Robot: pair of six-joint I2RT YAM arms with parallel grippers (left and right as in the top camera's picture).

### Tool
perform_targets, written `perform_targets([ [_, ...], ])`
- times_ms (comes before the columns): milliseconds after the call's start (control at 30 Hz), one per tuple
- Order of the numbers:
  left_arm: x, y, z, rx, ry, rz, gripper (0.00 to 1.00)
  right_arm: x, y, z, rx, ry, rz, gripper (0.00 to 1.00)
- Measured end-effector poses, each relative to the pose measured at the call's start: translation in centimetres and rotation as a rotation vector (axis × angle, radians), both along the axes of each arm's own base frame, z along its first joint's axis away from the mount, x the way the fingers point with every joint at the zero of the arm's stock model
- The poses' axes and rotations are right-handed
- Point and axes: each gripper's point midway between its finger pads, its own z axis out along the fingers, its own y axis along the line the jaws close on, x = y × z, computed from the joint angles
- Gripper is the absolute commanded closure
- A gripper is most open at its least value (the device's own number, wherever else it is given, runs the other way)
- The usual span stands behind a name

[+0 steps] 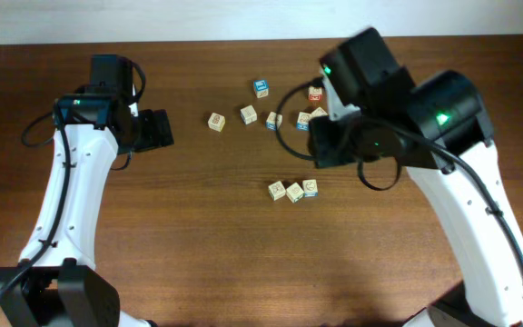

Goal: Rotate 3 blocks

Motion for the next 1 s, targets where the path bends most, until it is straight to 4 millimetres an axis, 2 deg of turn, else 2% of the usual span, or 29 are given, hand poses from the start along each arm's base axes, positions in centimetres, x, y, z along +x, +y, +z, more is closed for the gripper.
perform_targets([
  [33,0.0,-0.4,0.0,-0.006,0.001,-0.007,0.12,-0.7,-1.4,-2.6,-0.048,0.084,-0.030,0.66],
  [67,0.0,-0.7,0.0,-0.026,0.000,-0.006,0.15,-0.2,-2.0,-7.5,-0.116,0.206,-0.055,0.71],
  [167,0.0,-1.9,-0.1,-0.077,0.003,-0.027,0.15,0.1,-1.2,-17.7,-0.147,0.324,-0.041,0.93],
  [200,-0.1,-2.6,-0.1,-0.085,0.005,-0.044,0.15,-0.5,-1.2,-20.0,-0.147,0.354,-0.040,0.94],
  [233,-0.1,-2.9,-0.1,-0.088,0.004,-0.050,0.15,0.0,-0.7,-21.5,-0.119,0.323,-0.025,0.95],
  [267,0.1,-3.3,-0.1,-0.091,-0.002,-0.062,0.15,-0.2,-0.5,-23.9,-0.103,0.326,-0.007,0.96],
  [300,0.2,-3.7,-0.1,-0.093,-0.008,-0.070,0.14,-1.1,-0.7,-26.1,-0.104,0.347,0.018,0.96],
  [333,0.3,-3.9,0.0,-0.094,-0.013,-0.076,0.14,-1.3,-0.6,-27.4,-0.100,0.340,0.044,0.96],
  [400,0.5,-4.3,0.1,-0.094,-0.021,-0.087,0.13,-0.7,0.0,-28.0,-0.090,0.300,0.107,0.96],
  [467,0.6,-4.9,0.1,-0.097,-0.028,-0.094,0.12,-0.1,1.9,-28.5,-0.078,0.248,0.172,0.96],
  [533,0.7,-4.9,-0.2,-0.098,-0.022,-0.092,0.12,-0.5,3.8,-29.3,-0.078,0.233,0.236,0.96],
  [667,1.0,-5.0,-1.7,-0.096,0.015,-0.090,0.12,0.1,4.3,-30.7,-0.090,0.220,0.290,0.96],
  [800,1.2,-5.0,-1.8,-0.096,0.014,-0.090,0.12,1.1,4.0,-31.9,-0.136,0.195,0.305,0.96],
  [1000,1.2,-5.0,-1.8,-0.096,0.014,-0.090,0.12,3.6,3.6,-31.7,-0.193,0.081,0.281,0.96],
])
